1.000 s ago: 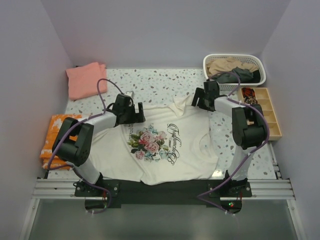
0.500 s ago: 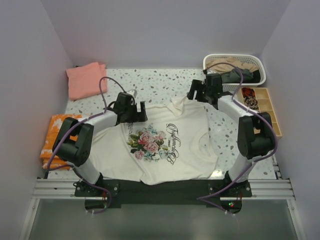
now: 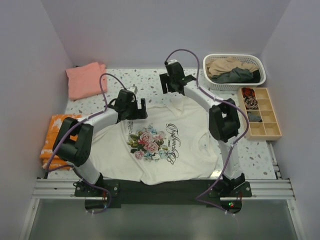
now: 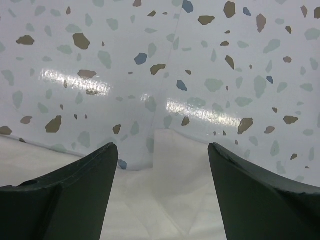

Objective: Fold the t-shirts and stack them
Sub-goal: Flatten the tshirt out

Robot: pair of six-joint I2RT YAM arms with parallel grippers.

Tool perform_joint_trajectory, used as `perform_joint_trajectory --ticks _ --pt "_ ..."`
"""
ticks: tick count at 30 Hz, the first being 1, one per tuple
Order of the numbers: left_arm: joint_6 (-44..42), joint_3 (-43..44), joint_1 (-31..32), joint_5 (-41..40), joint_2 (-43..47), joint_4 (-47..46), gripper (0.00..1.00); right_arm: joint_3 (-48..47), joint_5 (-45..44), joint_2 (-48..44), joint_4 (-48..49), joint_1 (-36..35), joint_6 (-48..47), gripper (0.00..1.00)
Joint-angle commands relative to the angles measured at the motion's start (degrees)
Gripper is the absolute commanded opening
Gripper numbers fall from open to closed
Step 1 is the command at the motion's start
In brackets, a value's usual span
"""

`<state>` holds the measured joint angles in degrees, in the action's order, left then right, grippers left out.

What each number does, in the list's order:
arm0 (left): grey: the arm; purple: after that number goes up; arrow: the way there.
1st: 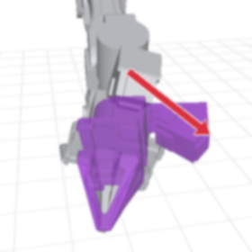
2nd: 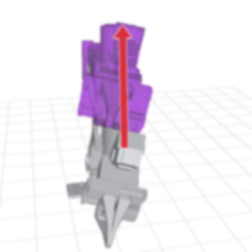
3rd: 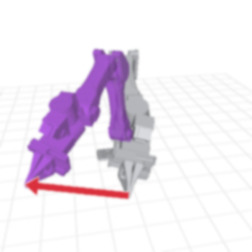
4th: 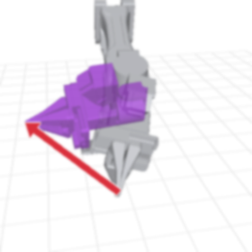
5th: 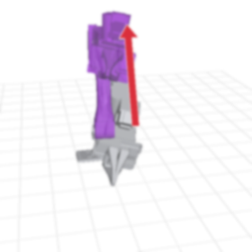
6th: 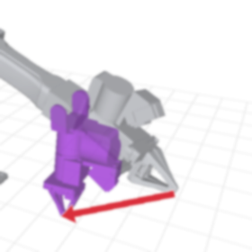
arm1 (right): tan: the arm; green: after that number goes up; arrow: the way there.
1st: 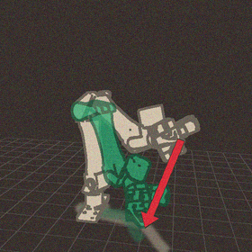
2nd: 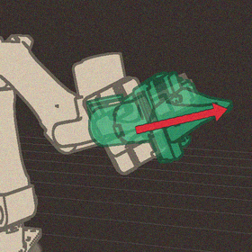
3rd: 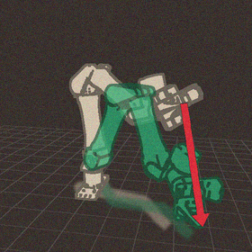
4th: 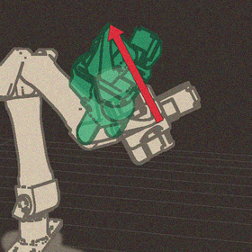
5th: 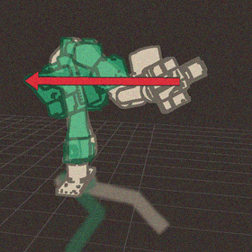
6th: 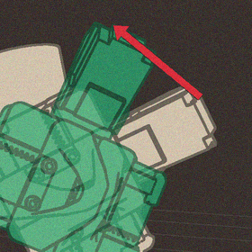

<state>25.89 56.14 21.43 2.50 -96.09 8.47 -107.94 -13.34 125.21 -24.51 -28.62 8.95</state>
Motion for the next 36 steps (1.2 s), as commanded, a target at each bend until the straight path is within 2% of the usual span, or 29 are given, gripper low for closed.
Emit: perform_joint_trajectory --ticks 1,4,9,28,36 --pt "0.0 1.9 0.0 -2.3 2.2 -0.2 1.0 -7.5 -12.9 4.5 -8.8 -2.6 -7.1 0.77" --pt "0.1 1.6 0.0 -2.4 2.7 -0.4 1.0 -9.2 -17.3 6.1 -10.0 -4.0 -8.7 0.77" --pt "0.1 1.5 0.0 -2.4 2.6 -0.6 1.0 -10.5 -19.5 7.9 -11.4 -4.5 -8.7 0.76" --pt "-0.3 1.2 -0.9 -2.3 2.1 -0.6 1.0 -9.0 -13.7 9.3 -13.9 -5.5 -10.6 0.74" --pt "-0.3 1.4 -1.0 -2.3 1.3 -0.3 1.0 -10.4 -14.7 12.1 -15.3 -5.7 -10.8 0.72"
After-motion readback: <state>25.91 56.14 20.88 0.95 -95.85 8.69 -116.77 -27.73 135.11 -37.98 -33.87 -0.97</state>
